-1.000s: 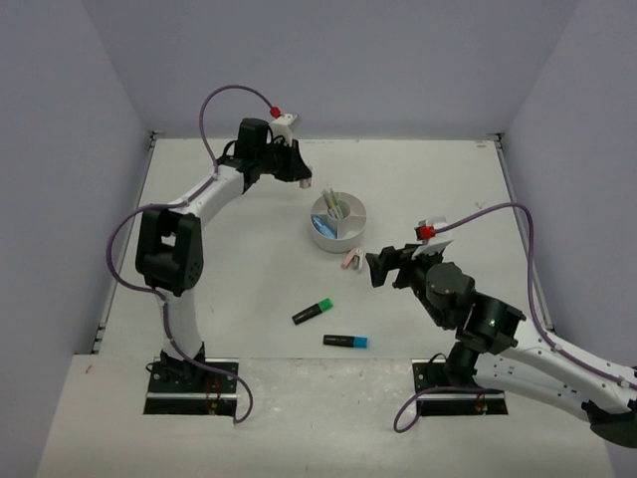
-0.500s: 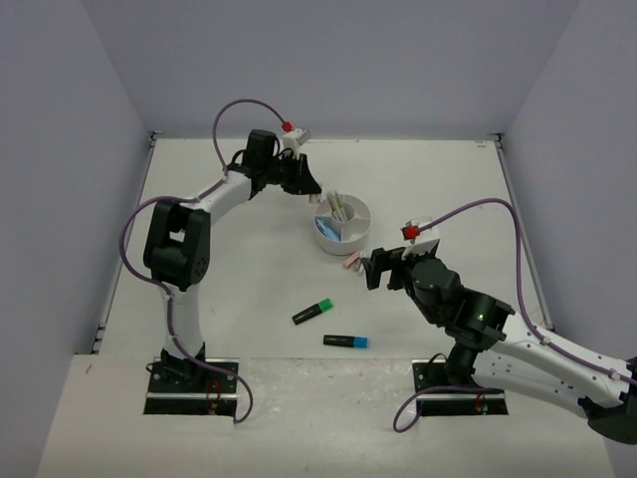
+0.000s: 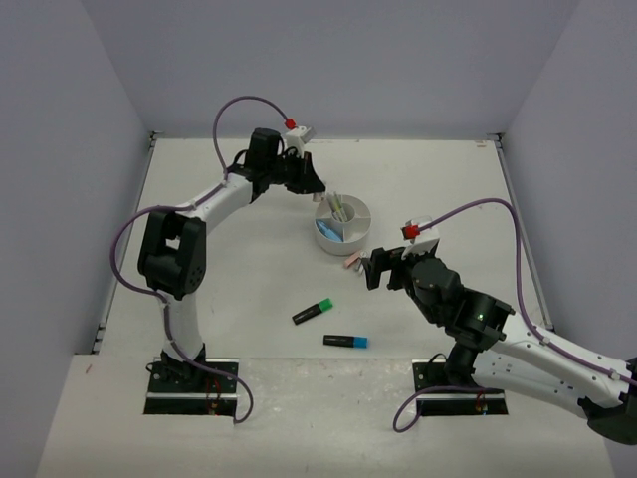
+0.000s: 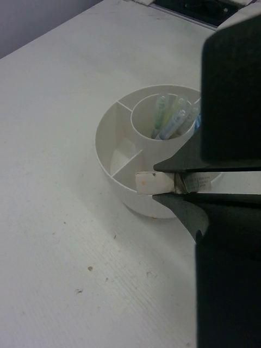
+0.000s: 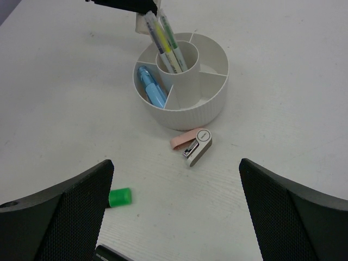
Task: Sort the stationery into containers
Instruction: Place the stationery in the storage box, then move the stapler to the center of the board.
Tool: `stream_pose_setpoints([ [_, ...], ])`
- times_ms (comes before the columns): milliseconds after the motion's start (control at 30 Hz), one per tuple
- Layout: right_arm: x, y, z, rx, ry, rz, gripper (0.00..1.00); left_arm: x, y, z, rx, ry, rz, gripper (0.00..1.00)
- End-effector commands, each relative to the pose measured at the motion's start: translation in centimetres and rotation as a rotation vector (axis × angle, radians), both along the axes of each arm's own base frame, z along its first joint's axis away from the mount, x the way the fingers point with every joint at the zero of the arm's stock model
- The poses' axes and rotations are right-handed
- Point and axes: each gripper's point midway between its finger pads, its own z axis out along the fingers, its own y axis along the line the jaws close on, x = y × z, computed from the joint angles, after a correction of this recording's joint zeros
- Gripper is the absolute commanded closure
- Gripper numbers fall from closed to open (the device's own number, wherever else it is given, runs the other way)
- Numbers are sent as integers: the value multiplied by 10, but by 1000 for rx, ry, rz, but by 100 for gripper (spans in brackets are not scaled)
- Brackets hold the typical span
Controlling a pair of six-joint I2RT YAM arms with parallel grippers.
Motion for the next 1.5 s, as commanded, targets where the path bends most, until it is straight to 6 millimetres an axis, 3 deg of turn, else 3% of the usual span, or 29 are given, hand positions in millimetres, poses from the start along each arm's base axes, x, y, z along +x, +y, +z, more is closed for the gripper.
stream_pose_setpoints([
  [0,1,1,3,23,-1,-3,1,-3,-13,33,-26,-90,-1,100],
  [167,1,1,5,32,-5,-1,1,-5,-18,11,-5,-44,-15,96],
  [333,2,1,5,30,-2,-4,1,-8,-22,-3,21,-27,-16,77],
  [433,2,2,3,26,4,0,1,-8,-21,0,27,-34,-9,62],
  [633,5,2,0,29,20,-4,1,-9,-16,2,51,-46,2,55],
  [767,11,4,-12,43,79,-16,1,-9,-10,19,39,-66,59,51],
  [833,11,7,-24,42,139,-17,1,-5,1,33,39,-87,153,36],
  [900,9,17,-37,9,193,13,1,-5,12,39,51,-91,220,0],
  [1033,6,21,-54,-60,259,34,1,-5,56,70,89,-140,466,0],
  [1100,10,15,-62,-91,276,-15,1,-12,75,70,105,-124,558,0],
  [1200,16,17,-68,-75,323,-73,1,-30,113,83,101,-139,741,0],
  [1267,23,16,-86,-97,387,-128,2,-44,127,84,78,-107,820,0],
  [1400,48,14,-113,-66,496,-288,14,-89,127,95,12,-139,714,0],
  [1467,57,13,-125,-74,528,-351,18,-107,128,85,22,-138,669,0],
])
